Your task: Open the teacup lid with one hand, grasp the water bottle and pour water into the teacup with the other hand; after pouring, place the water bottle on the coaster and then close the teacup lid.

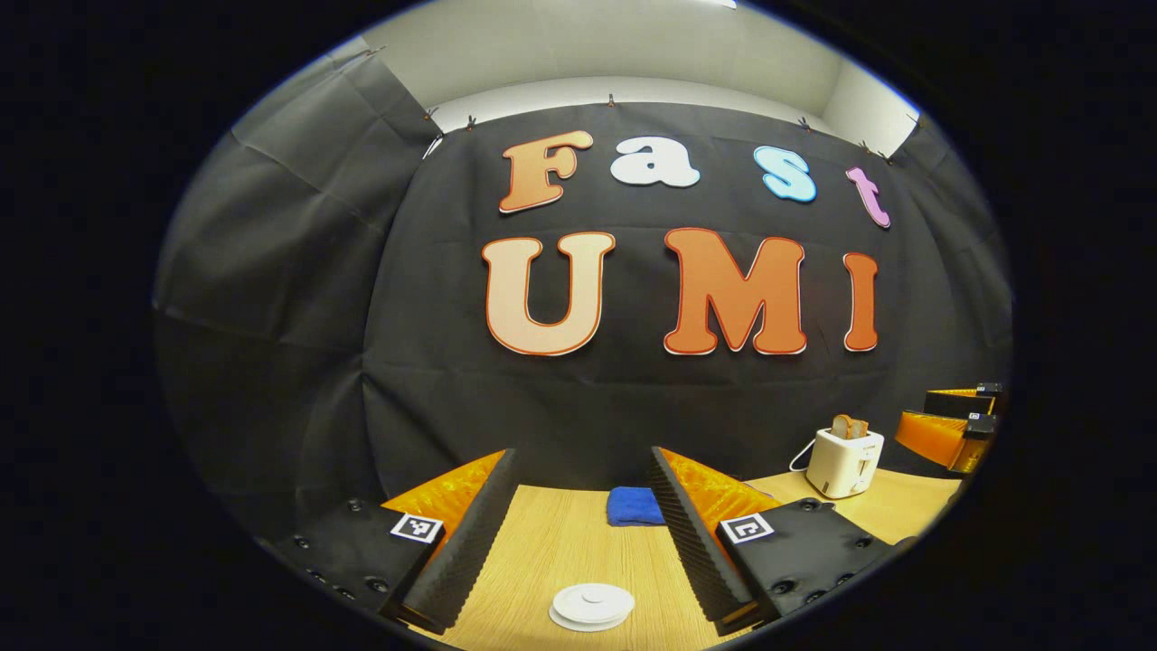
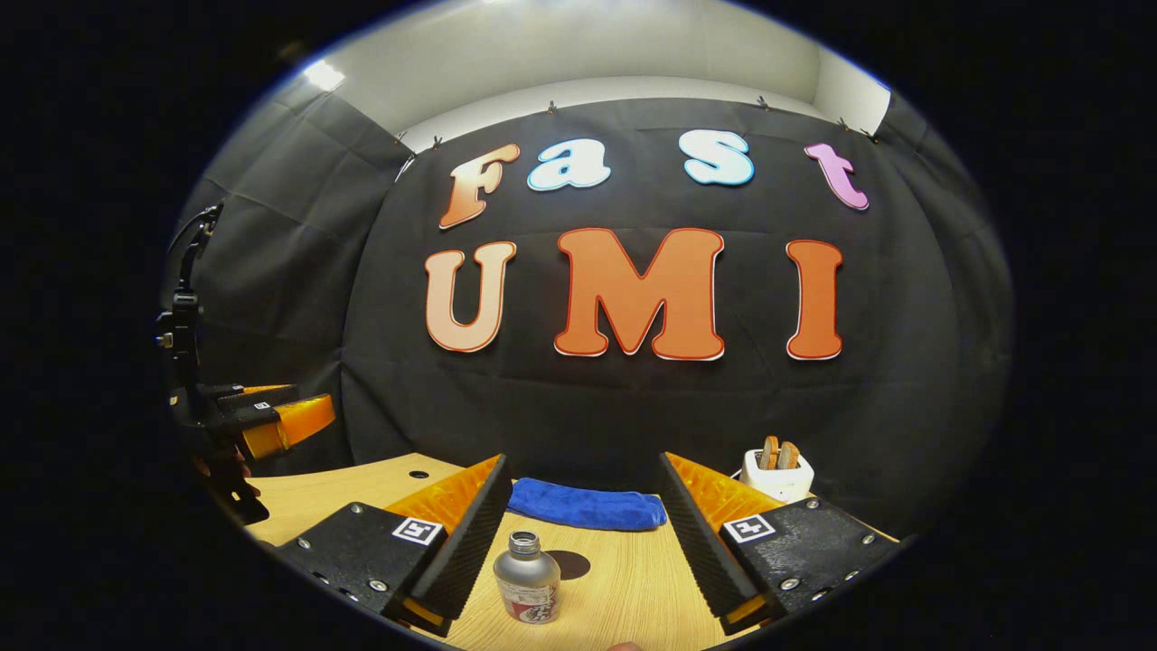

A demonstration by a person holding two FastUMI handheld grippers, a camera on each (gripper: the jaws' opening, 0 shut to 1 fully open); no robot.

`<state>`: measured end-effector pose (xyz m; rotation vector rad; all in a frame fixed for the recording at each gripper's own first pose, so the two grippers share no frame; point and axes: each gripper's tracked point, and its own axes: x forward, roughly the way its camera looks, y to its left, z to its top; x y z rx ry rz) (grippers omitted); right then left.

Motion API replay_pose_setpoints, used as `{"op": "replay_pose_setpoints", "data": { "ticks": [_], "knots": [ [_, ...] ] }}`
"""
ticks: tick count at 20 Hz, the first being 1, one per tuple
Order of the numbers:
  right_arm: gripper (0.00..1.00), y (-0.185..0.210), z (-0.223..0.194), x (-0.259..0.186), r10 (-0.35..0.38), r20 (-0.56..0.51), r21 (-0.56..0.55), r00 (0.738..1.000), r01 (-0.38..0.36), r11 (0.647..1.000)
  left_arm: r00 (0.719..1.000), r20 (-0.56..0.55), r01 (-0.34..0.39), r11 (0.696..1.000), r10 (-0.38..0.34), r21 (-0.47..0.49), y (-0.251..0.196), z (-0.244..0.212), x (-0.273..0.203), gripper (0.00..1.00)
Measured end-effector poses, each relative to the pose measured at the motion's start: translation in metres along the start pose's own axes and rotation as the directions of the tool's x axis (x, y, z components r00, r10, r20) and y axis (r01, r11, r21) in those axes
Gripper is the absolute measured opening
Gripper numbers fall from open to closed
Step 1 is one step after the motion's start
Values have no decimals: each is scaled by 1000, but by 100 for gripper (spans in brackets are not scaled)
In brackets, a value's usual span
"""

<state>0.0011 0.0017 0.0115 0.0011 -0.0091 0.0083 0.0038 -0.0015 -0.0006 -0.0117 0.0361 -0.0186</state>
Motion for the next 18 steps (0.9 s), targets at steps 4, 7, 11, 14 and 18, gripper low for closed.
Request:
{"op": "replay_pose_setpoints", "data": {
  "ticks": [4,7,11,14,18],
  "knots": [
    [97,3,-10,0,7,-12,-9,1000,-7,1000,999,-34,25,1000,-26,-7,-5,-15,2,98],
    [97,7,-20,0,20,-29,-4,999,-20,1000,997,-71,44,999,-43,5,-8,-32,2,98],
    [97,12,-40,1,35,-70,0,997,-35,999,990,-126,57,998,-57,2,-7,-59,3,96],
    [97,16,-54,3,50,-96,2,994,-50,999,985,-164,55,998,-54,-1,-5,-80,6,96],
    [98,21,-75,5,64,-137,3,988,-64,998,977,-204,61,998,-60,0,-5,-105,8,96]
  ]
}}
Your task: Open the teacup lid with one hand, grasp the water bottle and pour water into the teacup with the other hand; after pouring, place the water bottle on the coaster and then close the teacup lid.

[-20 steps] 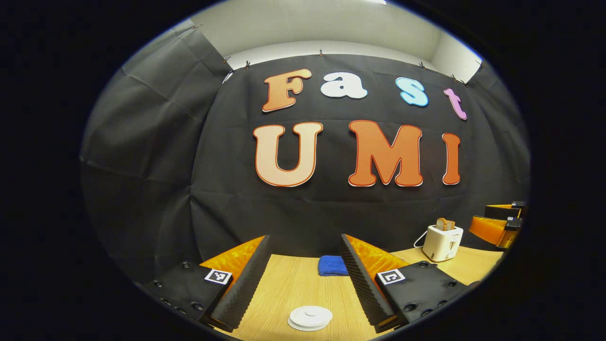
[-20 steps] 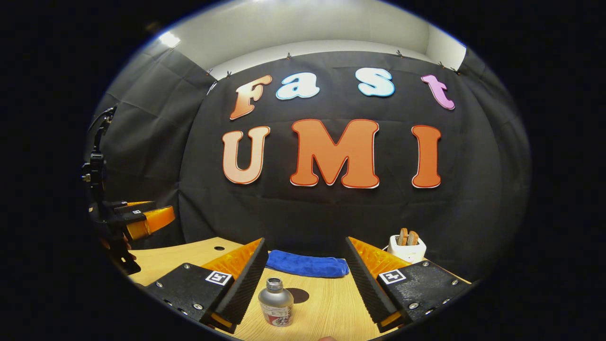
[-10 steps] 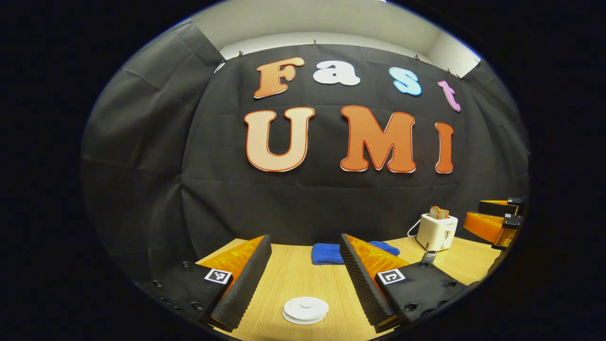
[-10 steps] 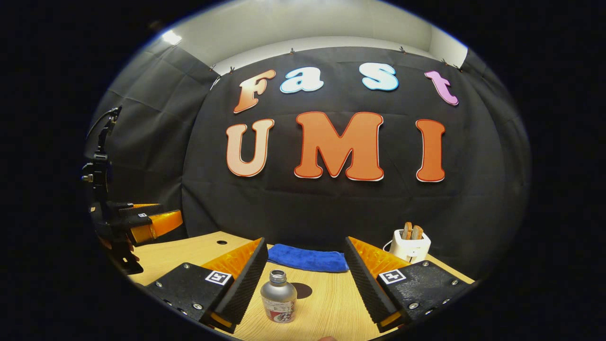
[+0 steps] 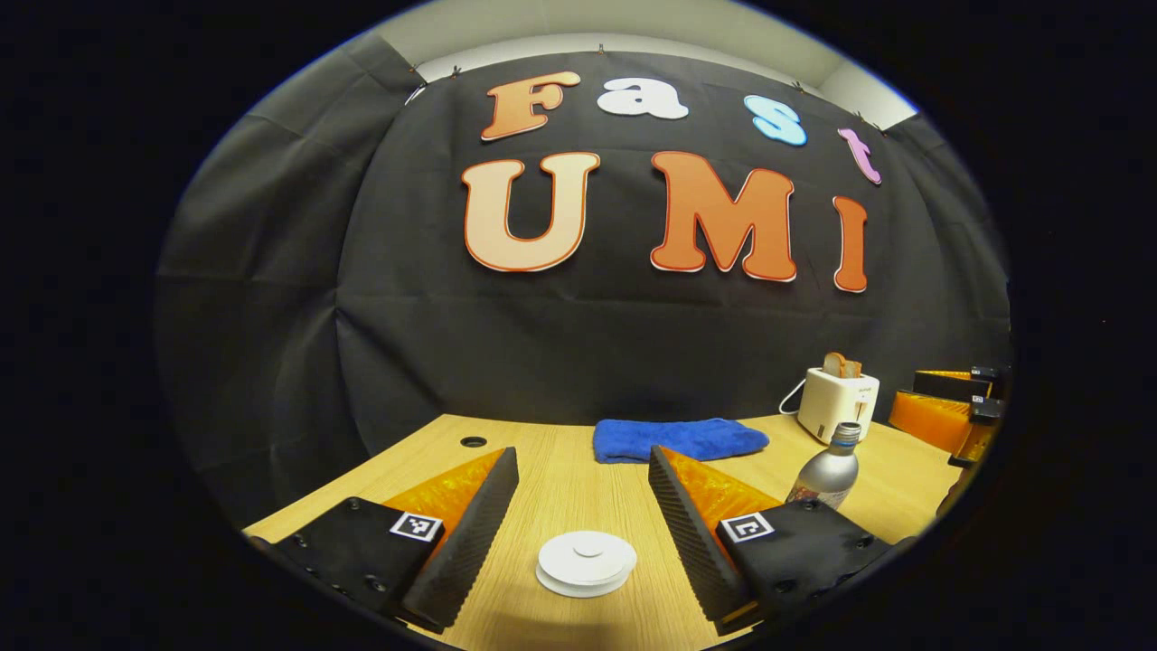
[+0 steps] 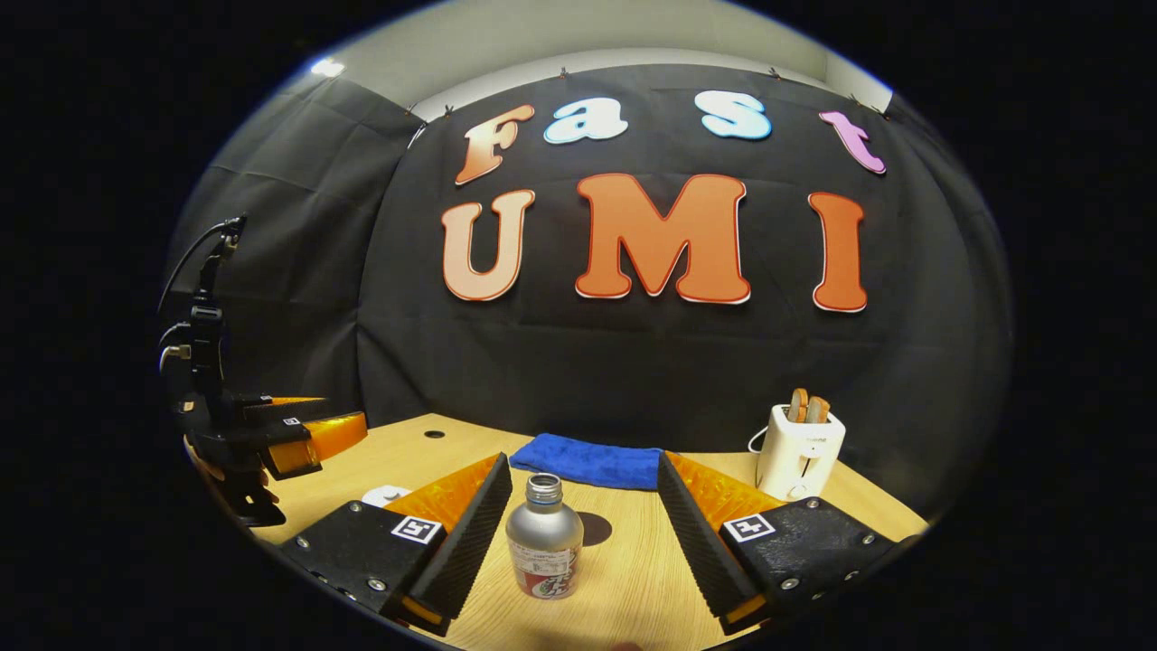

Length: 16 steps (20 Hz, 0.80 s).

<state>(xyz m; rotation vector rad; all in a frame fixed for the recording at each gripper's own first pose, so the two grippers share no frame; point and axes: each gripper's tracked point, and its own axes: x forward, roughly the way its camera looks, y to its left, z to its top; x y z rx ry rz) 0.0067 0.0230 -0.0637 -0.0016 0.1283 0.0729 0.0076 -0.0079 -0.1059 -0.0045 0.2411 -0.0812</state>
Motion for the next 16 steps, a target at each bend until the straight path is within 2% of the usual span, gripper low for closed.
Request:
{"op": "replay_pose_setpoints", "data": {
  "ticks": [8,9,10,12,13,15,16],
  "knots": [
    [98,6,-46,11,19,-96,5,995,-18,1000,995,-94,30,999,-29,13,-5,-50,16,96],
    [98,7,-50,13,20,-106,4,994,-20,1000,994,-109,32,999,-30,9,-5,-57,18,90],
    [98,8,-55,14,24,-116,2,993,-24,1000,991,-126,37,999,-36,6,-6,-65,21,93],
    [98,10,-63,16,30,-135,-3,990,-31,1000,986,-158,46,999,-45,3,-7,-78,25,92],
    [98,11,-68,16,34,-143,-7,989,-36,999,983,-174,52,999,-51,5,-9,-84,25,85],
    [98,15,-75,20,42,-162,-12,986,-44,999,977,-206,60,998,-56,14,-9,-94,28,85],
    [98,17,-79,21,46,-173,-12,984,-49,999,974,-220,63,998,-58,17,-10,-100,30,81]
  ]
}}
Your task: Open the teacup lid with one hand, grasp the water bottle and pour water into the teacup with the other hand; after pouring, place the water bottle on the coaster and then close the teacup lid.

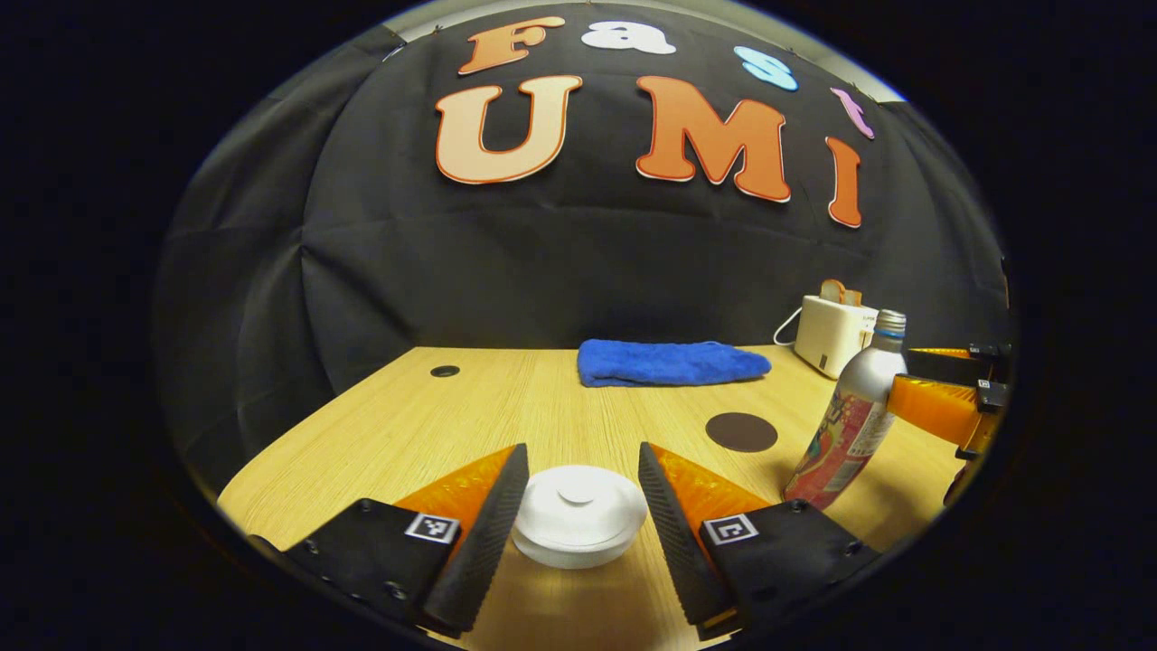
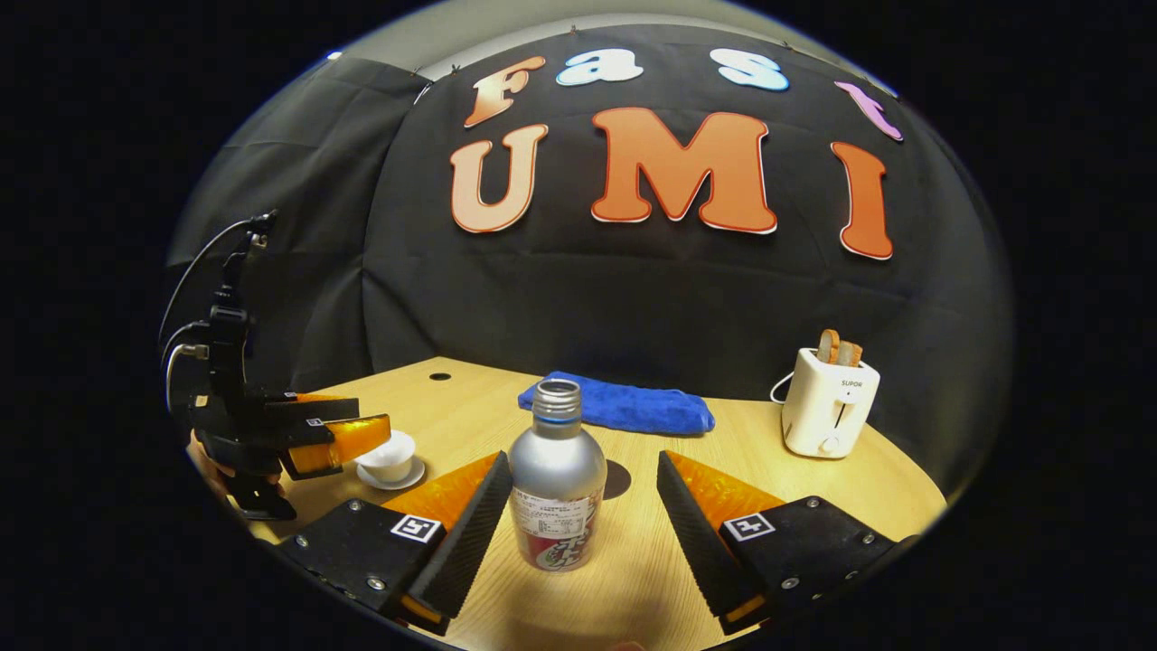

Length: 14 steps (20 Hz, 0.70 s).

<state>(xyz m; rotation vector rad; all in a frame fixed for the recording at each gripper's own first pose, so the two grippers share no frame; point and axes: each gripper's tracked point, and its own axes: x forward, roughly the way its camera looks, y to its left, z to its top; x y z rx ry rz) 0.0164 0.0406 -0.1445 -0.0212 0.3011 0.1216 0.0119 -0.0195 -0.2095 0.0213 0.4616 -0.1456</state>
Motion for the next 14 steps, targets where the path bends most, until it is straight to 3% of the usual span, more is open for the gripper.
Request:
{"op": "replay_pose_setpoints", "data": {
  "ticks": [4,7,8,9,10,11,13,14],
  "knots": [
    [98,4,-15,6,14,-36,-10,999,-14,1000,999,-34,-6,1000,6,22,0,-9,8,76],
    [98,6,-21,11,24,-53,-12,998,-25,1000,998,-56,-22,999,24,27,7,-16,16,66],
    [98,6,-23,12,28,-59,-11,998,-28,1000,999,-48,-22,999,23,28,6,-15,18,67],
    [98,7,-25,13,31,-65,-9,997,-32,999,998,-54,-21,999,23,37,5,-14,17,59],
    [98,7,-26,15,35,-69,-7,997,-36,999,998,-54,-21,999,23,41,5,-14,17,60],
    [98,8,-28,16,38,-73,-5,997,-39,999,998,-59,-19,999,22,47,5,-14,17,51],
    [97,8,-30,18,44,-81,0,996,-44,999,999,-45,-27,999,29,47,6,-9,20,47],
    [98,8,-31,19,45,-84,2,995,-45,999,998,-55,-26,998,30,57,5,-11,18,37]
  ]
}}
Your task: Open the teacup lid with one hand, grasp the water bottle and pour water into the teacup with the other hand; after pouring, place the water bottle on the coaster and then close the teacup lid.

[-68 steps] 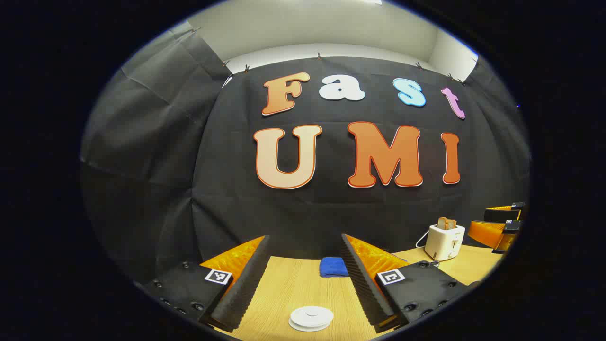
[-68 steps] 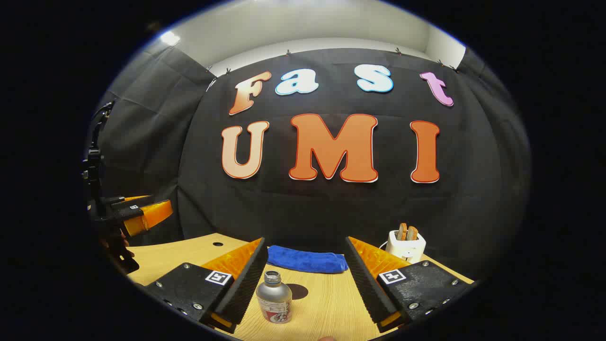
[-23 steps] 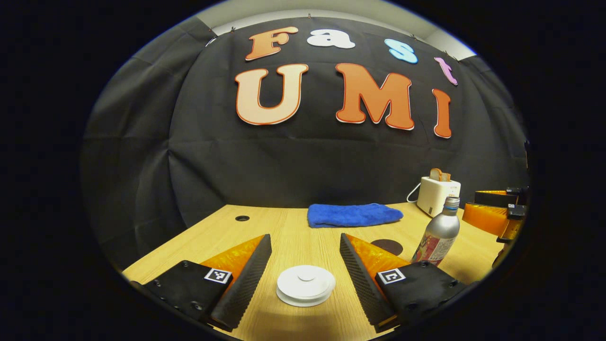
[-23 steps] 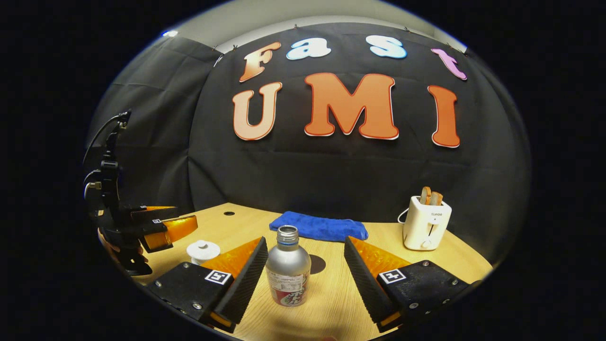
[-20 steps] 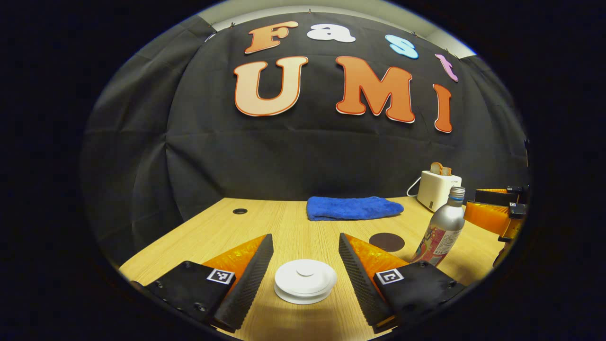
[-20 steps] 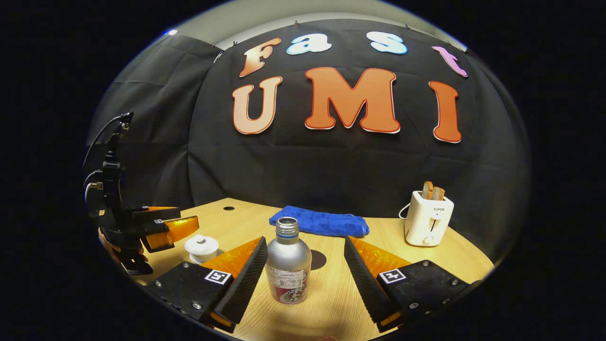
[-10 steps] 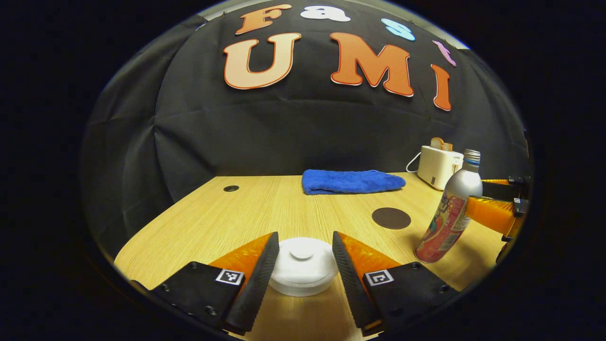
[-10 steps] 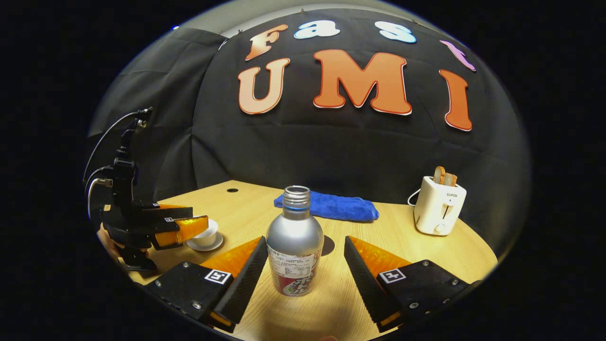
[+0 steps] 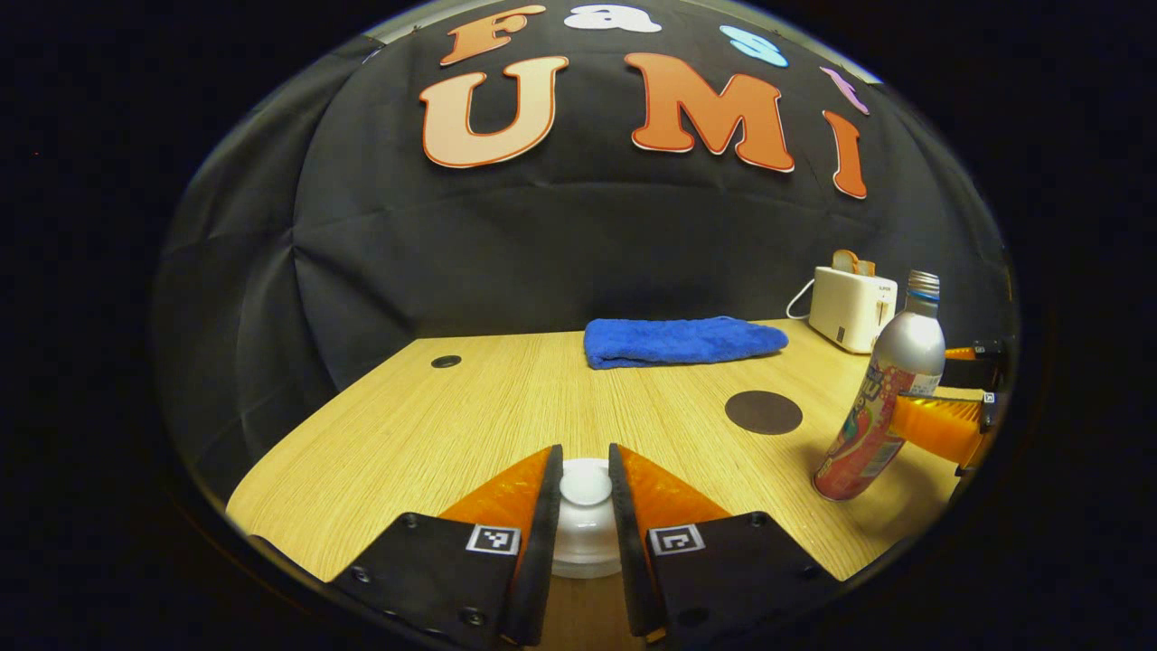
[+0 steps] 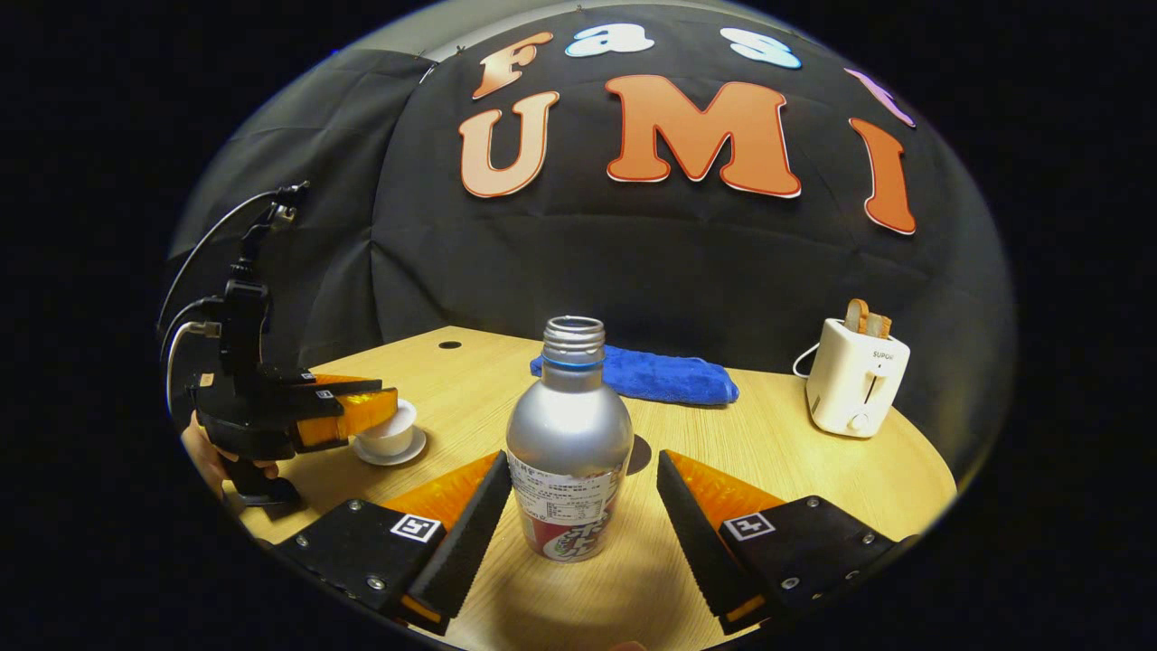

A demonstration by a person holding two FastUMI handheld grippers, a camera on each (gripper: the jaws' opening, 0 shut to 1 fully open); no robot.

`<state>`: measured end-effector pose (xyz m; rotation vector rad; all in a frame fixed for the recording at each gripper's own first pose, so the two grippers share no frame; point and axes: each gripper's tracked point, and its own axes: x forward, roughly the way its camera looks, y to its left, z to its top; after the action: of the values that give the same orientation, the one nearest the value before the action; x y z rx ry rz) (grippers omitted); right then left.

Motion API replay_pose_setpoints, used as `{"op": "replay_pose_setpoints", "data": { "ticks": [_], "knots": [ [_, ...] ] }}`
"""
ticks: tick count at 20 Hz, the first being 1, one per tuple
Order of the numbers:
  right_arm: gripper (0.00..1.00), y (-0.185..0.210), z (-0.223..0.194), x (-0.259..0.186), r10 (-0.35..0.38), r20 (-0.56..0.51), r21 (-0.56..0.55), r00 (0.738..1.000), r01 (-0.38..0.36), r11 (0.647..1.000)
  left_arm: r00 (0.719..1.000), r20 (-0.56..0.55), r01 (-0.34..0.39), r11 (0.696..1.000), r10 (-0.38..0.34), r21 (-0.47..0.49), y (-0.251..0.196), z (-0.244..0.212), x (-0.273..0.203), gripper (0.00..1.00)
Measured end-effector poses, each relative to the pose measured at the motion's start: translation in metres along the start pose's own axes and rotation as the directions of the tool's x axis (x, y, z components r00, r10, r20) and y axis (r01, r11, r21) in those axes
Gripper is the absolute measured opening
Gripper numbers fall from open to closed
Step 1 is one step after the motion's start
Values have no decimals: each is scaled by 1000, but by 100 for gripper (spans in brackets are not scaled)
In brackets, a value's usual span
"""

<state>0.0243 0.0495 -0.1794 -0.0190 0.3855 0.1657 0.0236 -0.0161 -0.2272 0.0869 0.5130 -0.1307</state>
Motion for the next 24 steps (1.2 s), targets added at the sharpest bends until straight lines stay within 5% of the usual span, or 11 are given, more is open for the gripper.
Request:
{"op": "replay_pose_setpoints", "data": {
  "ticks": [2,3,5,6,19,24],
  "knots": [
    [98,1,-1,1,2,-4,6,1000,-1,1000,1000,8,2,1000,-2,-2,0,1,1,38],
    [98,0,-1,2,3,-6,9,1000,-3,1000,1000,10,3,1000,-3,-7,-1,2,0,29],
    [98,0,-4,3,4,-16,15,1000,-3,1000,1000,18,4,1000,-4,-14,0,3,0,37],
    [98,0,-5,4,3,-23,17,1000,-3,1000,1000,25,1,1000,-1,-18,1,5,1,29],
    [97,11,-31,24,3,-145,26,989,0,1000,992,119,-35,998,40,-43,19,35,-20,29],
    [81,13,-30,28,-5,-174,22,985,9,1000,991,121,-50,997,57,-58,33,36,-29,33]
  ]
}}
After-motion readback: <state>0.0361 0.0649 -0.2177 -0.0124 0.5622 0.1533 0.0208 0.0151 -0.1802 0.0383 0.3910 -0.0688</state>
